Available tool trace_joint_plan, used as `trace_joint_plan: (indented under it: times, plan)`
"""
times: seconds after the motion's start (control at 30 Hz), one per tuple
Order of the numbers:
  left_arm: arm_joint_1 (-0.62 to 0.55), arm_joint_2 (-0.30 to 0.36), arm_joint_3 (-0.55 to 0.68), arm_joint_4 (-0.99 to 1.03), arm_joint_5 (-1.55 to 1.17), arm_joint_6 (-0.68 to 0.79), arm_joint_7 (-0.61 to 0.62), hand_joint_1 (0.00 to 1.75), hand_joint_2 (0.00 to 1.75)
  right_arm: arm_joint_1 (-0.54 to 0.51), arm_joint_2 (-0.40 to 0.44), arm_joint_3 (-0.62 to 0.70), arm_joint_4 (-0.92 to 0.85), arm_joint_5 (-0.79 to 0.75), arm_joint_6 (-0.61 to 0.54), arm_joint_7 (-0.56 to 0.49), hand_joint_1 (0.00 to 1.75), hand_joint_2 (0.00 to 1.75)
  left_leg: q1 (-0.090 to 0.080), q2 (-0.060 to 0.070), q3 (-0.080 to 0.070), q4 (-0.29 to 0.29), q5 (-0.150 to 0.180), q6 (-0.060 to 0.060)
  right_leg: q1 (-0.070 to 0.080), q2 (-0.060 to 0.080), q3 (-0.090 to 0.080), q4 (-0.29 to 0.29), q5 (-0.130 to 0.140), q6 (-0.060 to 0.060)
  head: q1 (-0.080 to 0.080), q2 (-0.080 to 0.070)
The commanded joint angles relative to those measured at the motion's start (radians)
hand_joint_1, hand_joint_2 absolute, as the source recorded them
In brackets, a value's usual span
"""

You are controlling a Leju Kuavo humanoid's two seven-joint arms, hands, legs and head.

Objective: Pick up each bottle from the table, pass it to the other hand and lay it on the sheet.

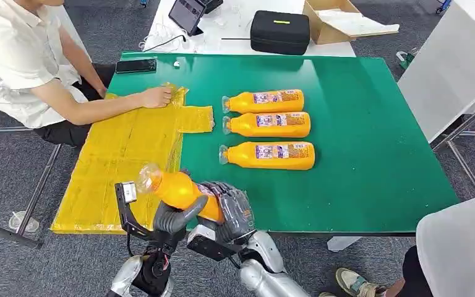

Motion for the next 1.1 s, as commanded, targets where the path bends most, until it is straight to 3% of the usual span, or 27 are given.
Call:
trace_joint_plan:
  times: [0.03,0.07,0.1,0.13,0.23,0.3,0.33,0.37,0.4,0.47,0.5,0.73,1.1]
  plan:
    - [-0.035,0.016,0.017,0.049,0.036,-0.033,-0.001,0.00,1.75,-0.013,-0.021,0.043,0.008,-0.044,0.030,-0.018,1.59,1.75,-0.001,0.000,0.009,-0.001,-0.003,0.001,0.000,-0.002,0.009,0.000,-0.003,-0.003,0.000,0.000]
    - [-0.038,0.015,0.021,0.048,0.034,-0.029,-0.008,0.54,1.75,-0.012,-0.021,0.044,0.007,-0.044,0.031,-0.019,1.59,1.75,0.000,0.000,0.004,-0.001,-0.001,0.001,0.000,-0.001,0.004,-0.001,-0.001,-0.001,0.000,0.000]
    - [-0.046,0.013,0.026,0.052,0.034,-0.027,-0.012,1.57,1.75,-0.011,-0.022,0.045,0.006,-0.051,0.042,-0.019,1.54,1.75,0.000,0.000,0.006,-0.001,-0.001,0.001,0.000,-0.002,0.005,0.000,-0.002,-0.002,0.000,0.000]
    - [-0.050,0.011,0.032,0.050,0.020,-0.016,-0.034,1.75,1.75,-0.007,-0.023,0.043,0.000,-0.077,0.066,-0.025,1.50,1.75,0.000,0.000,0.004,-0.001,-0.001,0.001,0.000,-0.002,0.004,0.000,-0.001,-0.001,0.000,0.000]
    - [-0.047,0.011,0.041,0.022,0.009,-0.011,-0.056,1.75,1.75,0.003,-0.024,0.042,-0.009,-0.105,0.096,-0.031,1.45,1.75,0.000,-0.001,0.005,-0.001,-0.001,0.001,0.000,-0.003,0.005,0.000,-0.002,-0.002,0.000,0.000]
    - [-0.039,0.006,0.056,-0.014,-0.024,0.034,-0.103,1.75,1.75,0.015,-0.024,0.035,-0.020,-0.157,0.143,-0.039,1.33,1.75,0.000,-0.001,0.002,0.000,0.000,0.000,0.000,-0.002,0.002,0.000,-0.001,-0.001,0.000,0.000]
    - [-0.039,0.003,0.061,-0.035,-0.050,0.064,-0.136,1.75,1.75,0.020,-0.024,0.036,-0.020,-0.153,0.132,-0.046,1.06,1.75,0.000,-0.001,0.004,-0.001,-0.001,0.001,0.001,-0.003,0.004,0.000,-0.002,-0.002,0.000,0.000]
    - [-0.038,0.000,0.069,-0.054,-0.053,0.089,-0.142,1.75,1.75,0.027,-0.019,0.033,-0.014,-0.175,0.146,-0.049,0.24,1.75,0.000,-0.001,0.006,0.000,-0.002,0.001,0.001,-0.004,0.007,0.000,-0.003,-0.002,0.000,0.000]
    - [-0.034,0.000,0.077,-0.067,-0.058,0.108,-0.152,1.75,1.75,0.036,-0.012,0.030,-0.015,-0.189,0.147,-0.055,0.00,1.75,0.000,-0.001,0.003,0.000,-0.001,0.001,0.001,-0.002,0.003,0.000,-0.001,-0.001,0.000,0.000]
    - [-0.018,0.002,0.089,-0.093,-0.065,0.138,-0.158,1.75,1.75,0.059,-0.007,0.037,-0.029,-0.197,0.149,-0.060,0.00,1.75,0.000,-0.001,0.002,0.000,-0.001,0.000,0.001,-0.002,0.002,0.000,-0.001,-0.001,0.000,0.000]
    - [-0.013,0.001,0.095,-0.099,-0.059,0.145,-0.156,1.75,1.75,0.064,-0.006,0.038,-0.033,-0.203,0.146,-0.064,0.00,0.00,0.000,-0.001,0.005,0.000,-0.002,0.001,0.001,-0.003,0.005,0.000,-0.002,-0.002,0.000,0.000]
    - [-0.027,-0.017,0.135,-0.129,-0.032,0.288,-0.195,1.75,1.75,0.085,0.005,0.046,-0.104,-0.385,0.172,-0.166,0.00,0.00,0.000,0.001,0.003,0.000,-0.002,0.001,0.001,0.000,0.002,0.001,-0.002,-0.002,0.000,0.000]
    - [-0.002,-0.038,0.164,-0.184,-0.070,0.359,-0.252,1.75,1.75,0.106,-0.021,0.059,-0.160,-0.418,0.106,-0.188,0.00,0.00,0.000,-0.001,0.001,0.000,-0.001,0.001,0.001,-0.002,0.001,0.000,-0.001,-0.001,0.000,0.000]
